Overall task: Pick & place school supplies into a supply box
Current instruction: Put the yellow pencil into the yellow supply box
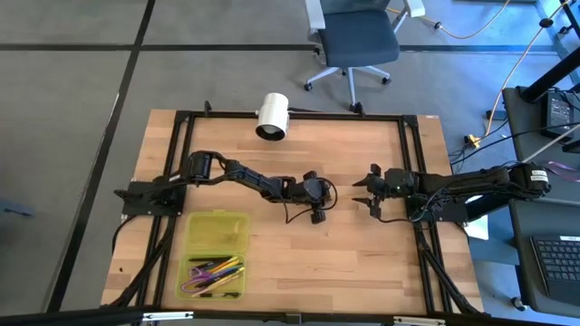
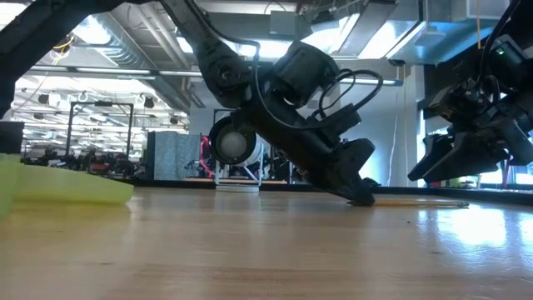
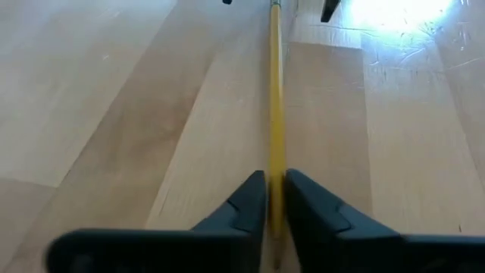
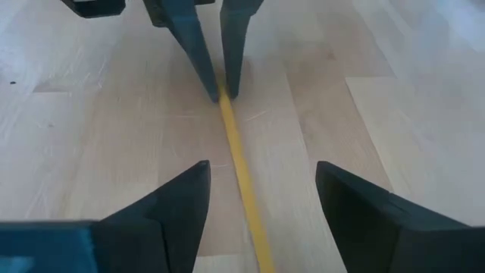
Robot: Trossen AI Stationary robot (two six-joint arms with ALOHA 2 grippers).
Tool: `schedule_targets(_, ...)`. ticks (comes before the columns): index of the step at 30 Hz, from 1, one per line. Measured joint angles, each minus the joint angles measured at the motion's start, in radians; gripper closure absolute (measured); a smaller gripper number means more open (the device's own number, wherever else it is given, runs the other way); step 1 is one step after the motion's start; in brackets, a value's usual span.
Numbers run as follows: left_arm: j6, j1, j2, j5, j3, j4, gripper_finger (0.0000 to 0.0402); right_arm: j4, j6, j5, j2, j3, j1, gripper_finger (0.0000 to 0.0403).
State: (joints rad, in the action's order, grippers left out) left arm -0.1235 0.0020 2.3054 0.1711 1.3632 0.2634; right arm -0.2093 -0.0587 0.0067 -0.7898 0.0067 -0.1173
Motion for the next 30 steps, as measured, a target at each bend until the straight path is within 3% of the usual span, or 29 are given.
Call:
schedule_targets(4, 0.001, 0.0, -0.002, -0.006, 0.0, -0.022, 0.0391, 0.001, -0.001, 0.0, 0.0, 0.0, 0.0, 0.016)
schedule_targets(25, -0.11, -0.01, -0.025, -0.118, 0.004, -0.141, 0.0394, 0.02, 0.005, 0.0, 0.0, 0.0, 0.0, 0.0159)
schedule_targets(30, -0.118, -0.014, -0.059, -0.138, 0.004, -0.246, 0.0396, 0.012, 0.004, 0.0, 0.0, 0.0, 0.0, 0.0159)
